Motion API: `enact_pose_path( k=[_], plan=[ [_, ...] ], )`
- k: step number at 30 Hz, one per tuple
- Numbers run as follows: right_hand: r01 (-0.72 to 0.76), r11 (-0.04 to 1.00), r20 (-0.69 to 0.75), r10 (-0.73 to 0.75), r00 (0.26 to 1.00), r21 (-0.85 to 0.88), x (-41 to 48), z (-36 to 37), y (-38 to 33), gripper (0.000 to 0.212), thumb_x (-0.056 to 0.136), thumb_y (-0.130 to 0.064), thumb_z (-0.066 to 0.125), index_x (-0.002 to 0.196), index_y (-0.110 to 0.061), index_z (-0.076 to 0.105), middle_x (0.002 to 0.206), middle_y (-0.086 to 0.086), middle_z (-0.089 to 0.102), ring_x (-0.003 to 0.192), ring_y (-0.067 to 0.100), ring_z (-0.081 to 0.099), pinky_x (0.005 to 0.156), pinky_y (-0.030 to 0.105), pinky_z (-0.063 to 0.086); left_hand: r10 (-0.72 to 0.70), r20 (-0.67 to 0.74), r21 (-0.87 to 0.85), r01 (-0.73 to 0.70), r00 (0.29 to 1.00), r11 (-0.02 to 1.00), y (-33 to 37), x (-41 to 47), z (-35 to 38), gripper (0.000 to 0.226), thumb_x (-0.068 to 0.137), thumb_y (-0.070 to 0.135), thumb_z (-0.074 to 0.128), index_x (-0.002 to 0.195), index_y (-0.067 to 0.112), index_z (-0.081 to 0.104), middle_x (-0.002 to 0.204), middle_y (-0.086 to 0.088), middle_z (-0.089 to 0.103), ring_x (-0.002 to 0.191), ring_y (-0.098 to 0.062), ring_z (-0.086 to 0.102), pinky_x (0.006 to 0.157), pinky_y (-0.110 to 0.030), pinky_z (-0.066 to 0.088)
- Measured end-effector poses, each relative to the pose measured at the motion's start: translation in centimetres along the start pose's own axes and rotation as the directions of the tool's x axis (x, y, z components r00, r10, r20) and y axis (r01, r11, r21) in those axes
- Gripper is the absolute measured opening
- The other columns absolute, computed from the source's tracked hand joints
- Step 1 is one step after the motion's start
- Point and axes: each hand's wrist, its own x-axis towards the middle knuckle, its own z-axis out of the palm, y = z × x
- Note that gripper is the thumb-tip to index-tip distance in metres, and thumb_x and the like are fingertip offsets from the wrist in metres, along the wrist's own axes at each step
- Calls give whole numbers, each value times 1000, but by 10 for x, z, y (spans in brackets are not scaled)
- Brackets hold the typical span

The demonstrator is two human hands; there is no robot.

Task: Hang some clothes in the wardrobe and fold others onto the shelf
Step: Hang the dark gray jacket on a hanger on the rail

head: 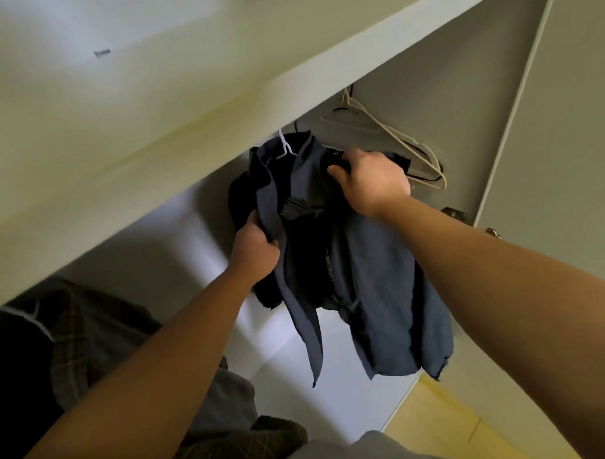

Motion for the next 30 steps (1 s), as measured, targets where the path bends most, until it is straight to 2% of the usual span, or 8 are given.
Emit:
enact_pose_path(
  k=[6, 12, 15, 19, 21, 23, 26, 30],
  plan=[
    [83, 990, -67, -91, 994, -111, -1, 7, 2, 44, 101, -49, 46, 119, -11, 59, 114, 19, 63, 113, 39, 52, 85, 43, 41, 11, 30, -36, -10, 999, 999, -16, 1, 6, 50, 89, 1, 61, 137, 5, 46, 119, -15, 67, 116, -33, 61, 87, -22, 43],
    [-38, 979, -305, -26, 952, -201, -24, 43, 3, 48, 91, -45, 54, 129, -15, 54, 126, 15, 50, 113, 36, 45, 93, 47, 33, -35, 71, 23, 33, 997, 999, -36, -3, 15, 42, 87, 7, 68, 126, -2, 53, 99, -13, 68, 105, -33, 63, 74, -21, 39],
    [-57, 984, -334, -2, 943, -167, -49, 68, 5, 54, 78, -32, 62, 128, -15, 52, 128, 14, 46, 114, 35, 42, 94, 48, 31, -68, 107, 60, 62, 992, 996, -51, -3, 25, 31, 86, 10, 70, 109, -8, 61, 102, -22, 70, 102, -37, 65, 80, -33, 48],
    [-57, 983, -304, 2, 953, -173, -74, 93, 11, 41, 71, -20, 65, 111, -11, 58, 113, 14, 49, 102, 34, 43, 83, 44, 35, -88, 170, 95, 72, 981, 993, -64, -9, 38, 26, 82, 14, 71, 104, 3, 62, 101, -19, 72, 98, -39, 67, 84, -41, 53],
    [-61, 984, -202, 26, 979, -169, -79, 93, 14, 34, 75, -19, 62, 107, -11, 58, 110, 14, 51, 100, 37, 48, 81, 43, 38, -82, 177, 108, 64, 981, 992, -72, -8, 46, 25, 79, 18, 73, 99, 7, 62, 99, -14, 73, 99, -35, 67, 88, -43, 53],
    [-104, 986, 74, 114, 991, -127, -85, 98, 22, 33, 85, -22, 57, 117, -13, 54, 116, 14, 51, 109, 38, 49, 86, 43, 41, -96, 179, 114, 76, 979, 991, -81, -5, 56, 22, 77, 22, 72, 94, 10, 64, 93, -8, 74, 97, -32, 67, 87, -42, 53],
    [-211, 977, 438, 205, 875, -34, -100, 115, 40, 39, 90, -28, 53, 129, -21, 51, 127, 13, 54, 122, 35, 50, 97, 42, 46, -90, 156, 132, 70, 984, 989, -79, -11, 71, 6, 81, 13, 67, 86, 10, 69, 86, -3, 73, 90, -28, 65, 80, -33, 49],
    [-271, 963, 629, 207, 749, 6, -131, 134, 61, 40, 93, -20, 49, 134, -19, 53, 137, 9, 56, 125, 31, 54, 103, 35, 44, -48, 156, 184, 18, 987, 983, -93, -17, 98, 9, 85, 5, 62, 88, 12, 66, 92, -3, 71, 90, -28, 62, 77, -30, 43]
  ],
)
